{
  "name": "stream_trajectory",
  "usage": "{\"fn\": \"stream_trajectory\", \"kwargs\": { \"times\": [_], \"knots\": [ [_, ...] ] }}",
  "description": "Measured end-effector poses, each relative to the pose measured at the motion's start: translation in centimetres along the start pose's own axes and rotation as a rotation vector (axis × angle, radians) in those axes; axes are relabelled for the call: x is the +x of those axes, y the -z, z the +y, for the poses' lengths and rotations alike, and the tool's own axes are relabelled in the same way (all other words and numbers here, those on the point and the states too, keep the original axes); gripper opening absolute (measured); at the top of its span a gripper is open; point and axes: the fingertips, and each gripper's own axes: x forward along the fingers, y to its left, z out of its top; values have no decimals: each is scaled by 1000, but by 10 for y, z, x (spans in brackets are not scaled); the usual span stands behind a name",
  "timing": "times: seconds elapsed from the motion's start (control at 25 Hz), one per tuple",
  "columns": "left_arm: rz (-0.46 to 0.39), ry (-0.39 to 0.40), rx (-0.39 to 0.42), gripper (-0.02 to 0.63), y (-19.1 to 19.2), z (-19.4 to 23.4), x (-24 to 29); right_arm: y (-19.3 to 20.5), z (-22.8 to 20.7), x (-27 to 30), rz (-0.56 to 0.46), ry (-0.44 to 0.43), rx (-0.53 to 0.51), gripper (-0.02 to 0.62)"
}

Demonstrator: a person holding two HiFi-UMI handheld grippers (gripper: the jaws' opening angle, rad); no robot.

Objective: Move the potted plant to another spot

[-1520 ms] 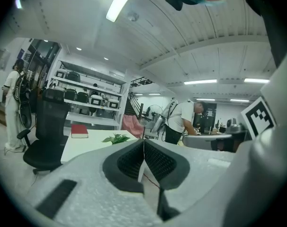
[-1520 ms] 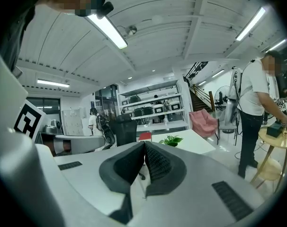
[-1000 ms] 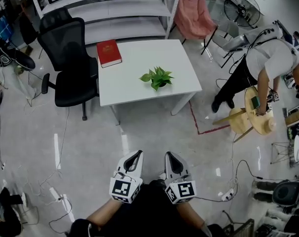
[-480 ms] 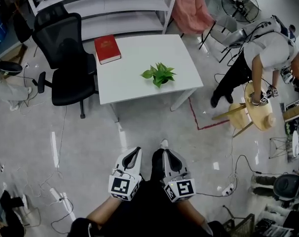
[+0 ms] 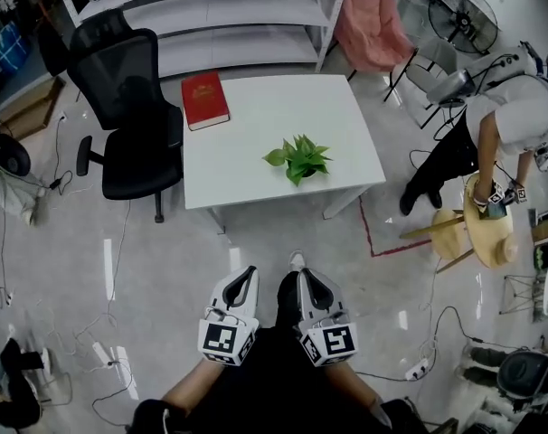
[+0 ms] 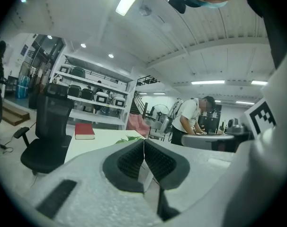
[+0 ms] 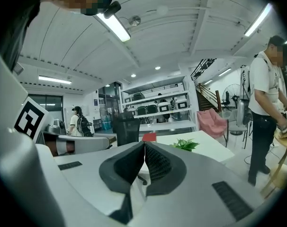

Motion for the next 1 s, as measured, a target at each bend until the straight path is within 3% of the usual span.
{"fn": "stream_trajectory", "kwargs": {
  "times": [0.44, 0.72, 1.0],
  "knots": [
    [23, -78, 53, 17, -22, 2, 126, -28, -104, 81, -21, -56, 16, 12],
    [74, -103, 12, 17, -23, 9, 194, -48, -156, 122, -1, -109, 14, 12],
    [128, -197, -35, 17, -20, 24, 248, -58, -204, 162, 44, -186, -3, 13]
  ]
}}
